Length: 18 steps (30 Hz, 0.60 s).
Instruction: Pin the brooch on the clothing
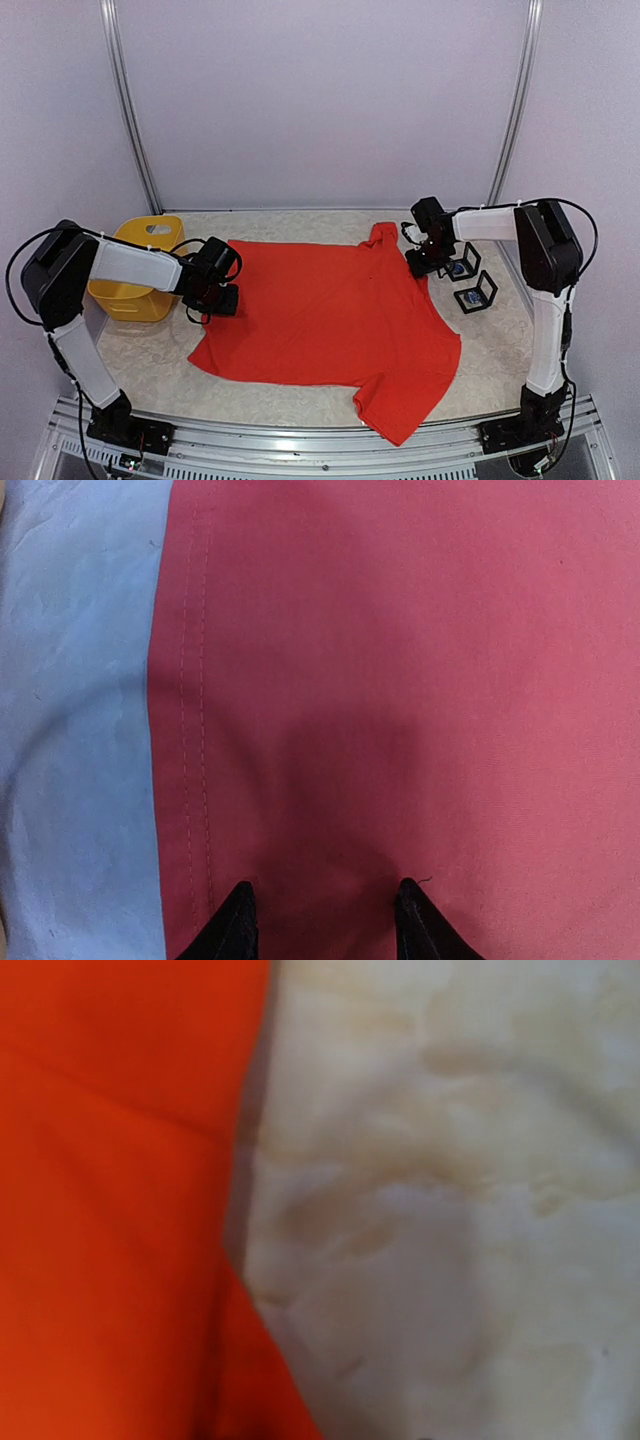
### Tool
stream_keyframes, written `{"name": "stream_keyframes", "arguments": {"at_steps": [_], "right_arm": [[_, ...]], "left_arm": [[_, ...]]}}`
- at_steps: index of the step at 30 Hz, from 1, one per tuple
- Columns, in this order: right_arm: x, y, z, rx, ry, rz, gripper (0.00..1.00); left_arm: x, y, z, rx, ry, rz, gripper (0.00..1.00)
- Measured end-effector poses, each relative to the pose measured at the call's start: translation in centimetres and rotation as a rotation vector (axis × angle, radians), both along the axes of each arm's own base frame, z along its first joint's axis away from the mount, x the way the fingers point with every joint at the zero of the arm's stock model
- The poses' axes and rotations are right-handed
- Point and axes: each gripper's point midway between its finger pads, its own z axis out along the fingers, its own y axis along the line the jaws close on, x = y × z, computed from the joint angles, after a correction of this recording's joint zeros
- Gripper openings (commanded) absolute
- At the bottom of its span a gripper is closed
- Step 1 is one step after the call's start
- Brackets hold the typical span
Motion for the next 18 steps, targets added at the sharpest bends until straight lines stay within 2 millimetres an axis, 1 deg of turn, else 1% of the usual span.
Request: {"name": "stream_keyframes", "arguments": {"at_steps": [1,2,5,6,9,13,16,18], "right_arm": [[0.1,0.0,0.0,0.004,-0.002,-0.002,0.32],[0.1,0.1,-0.1,0.008,-0.003,-0.002,0.28],[0.0,0.2,-0.2,0.017,-0.01,0.001,0.01],[-0.2,0.2,-0.3,0.023,-0.013,0.0,0.0],[-0.5,-0.2,-0.2,0.027,-0.014,-0.014,0.0],[-1.8,-1.8,0.1,-0.002,-0.01,-0.056,0.0],[-3.3,-3.0,1.0,-0.01,-0.016,-0.092,0.0],[-4.4,-3.4,1.9,0.0,-0.025,-0.108,0.0]], "left_arm": [[0.0,-0.1,0.0,-0.013,-0.005,0.008,0.44],[-0.1,-0.1,-0.1,-0.019,-0.008,0.017,0.44],[-0.2,0.1,-0.1,-0.038,-0.025,0.049,0.44],[-0.2,0.3,-0.1,-0.039,-0.032,0.058,0.44],[-0.8,1.0,-0.1,-0.036,-0.047,0.09,0.44],[-1.7,2.0,-0.2,-0.032,-0.053,0.123,0.44],[-2.2,2.4,-0.2,-0.031,-0.055,0.137,0.44],[-2.2,2.5,-0.2,-0.031,-0.058,0.142,0.44]]}}
